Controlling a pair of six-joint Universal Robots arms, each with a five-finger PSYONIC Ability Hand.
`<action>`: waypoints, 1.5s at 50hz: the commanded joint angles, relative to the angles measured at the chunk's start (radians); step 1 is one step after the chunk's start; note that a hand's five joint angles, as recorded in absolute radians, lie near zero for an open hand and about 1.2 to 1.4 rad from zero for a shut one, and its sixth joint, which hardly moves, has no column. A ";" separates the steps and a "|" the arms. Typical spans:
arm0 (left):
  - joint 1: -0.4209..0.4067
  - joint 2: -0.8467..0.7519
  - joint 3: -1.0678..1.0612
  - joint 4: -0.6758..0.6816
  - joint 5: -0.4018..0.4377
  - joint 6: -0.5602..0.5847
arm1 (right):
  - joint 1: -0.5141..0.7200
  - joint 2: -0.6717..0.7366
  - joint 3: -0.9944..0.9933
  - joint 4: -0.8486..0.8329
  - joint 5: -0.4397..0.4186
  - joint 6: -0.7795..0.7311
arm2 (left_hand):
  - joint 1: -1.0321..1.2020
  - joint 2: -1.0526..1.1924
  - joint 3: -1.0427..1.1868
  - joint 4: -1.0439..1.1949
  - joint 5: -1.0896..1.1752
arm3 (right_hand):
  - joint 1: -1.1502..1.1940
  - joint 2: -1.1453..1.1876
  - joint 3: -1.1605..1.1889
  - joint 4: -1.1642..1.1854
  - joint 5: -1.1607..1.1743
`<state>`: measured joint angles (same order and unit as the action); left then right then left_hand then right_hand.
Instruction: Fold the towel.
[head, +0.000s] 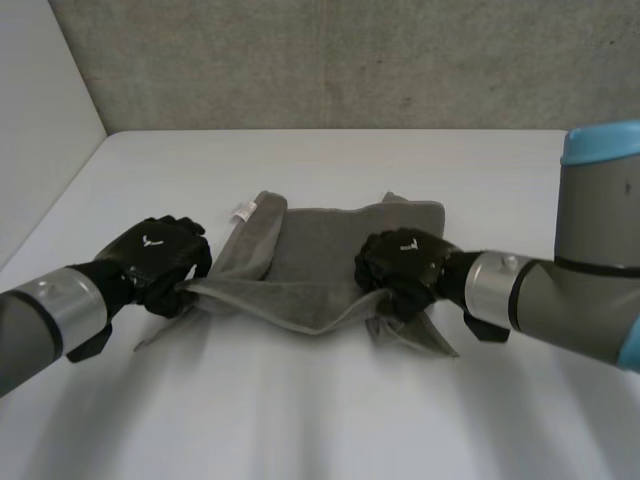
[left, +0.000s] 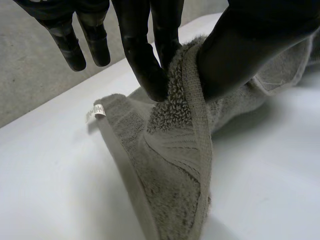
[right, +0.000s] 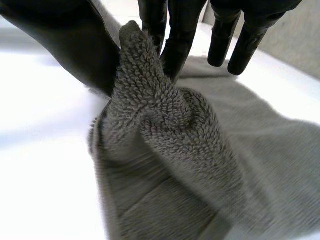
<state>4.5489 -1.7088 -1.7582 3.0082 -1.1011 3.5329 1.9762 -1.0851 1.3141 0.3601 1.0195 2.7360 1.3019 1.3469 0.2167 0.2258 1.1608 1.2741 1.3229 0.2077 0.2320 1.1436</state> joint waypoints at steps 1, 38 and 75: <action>-0.046 -0.210 0.214 0.122 -0.034 0.061 | 0.015 0.120 -0.253 -0.117 0.039 -0.025 | 0.094 0.049 -0.042 -0.051 0.061 | 0.122 0.073 -0.033 -0.057 0.078; 0.012 -0.066 -0.073 0.650 0.185 -0.017 | -0.020 -0.101 0.140 -0.569 -0.187 -0.105 | 0.094 0.049 -0.042 -0.051 0.061 | 0.122 0.073 -0.033 -0.057 0.078; -0.048 -0.141 -0.156 0.103 0.190 0.284 | -0.028 -0.053 0.166 -0.355 -0.095 -0.033 | -1.127 -1.172 -0.042 -0.051 -1.160 | 0.122 0.073 -0.033 -0.057 0.078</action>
<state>4.5186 -1.8471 -1.9045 3.1143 -0.9090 3.8571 1.9499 -1.1225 1.4794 0.0135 0.8978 2.6152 0.2868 0.2357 0.2168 0.2258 0.0541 1.2741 1.3429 0.2077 0.2323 1.1530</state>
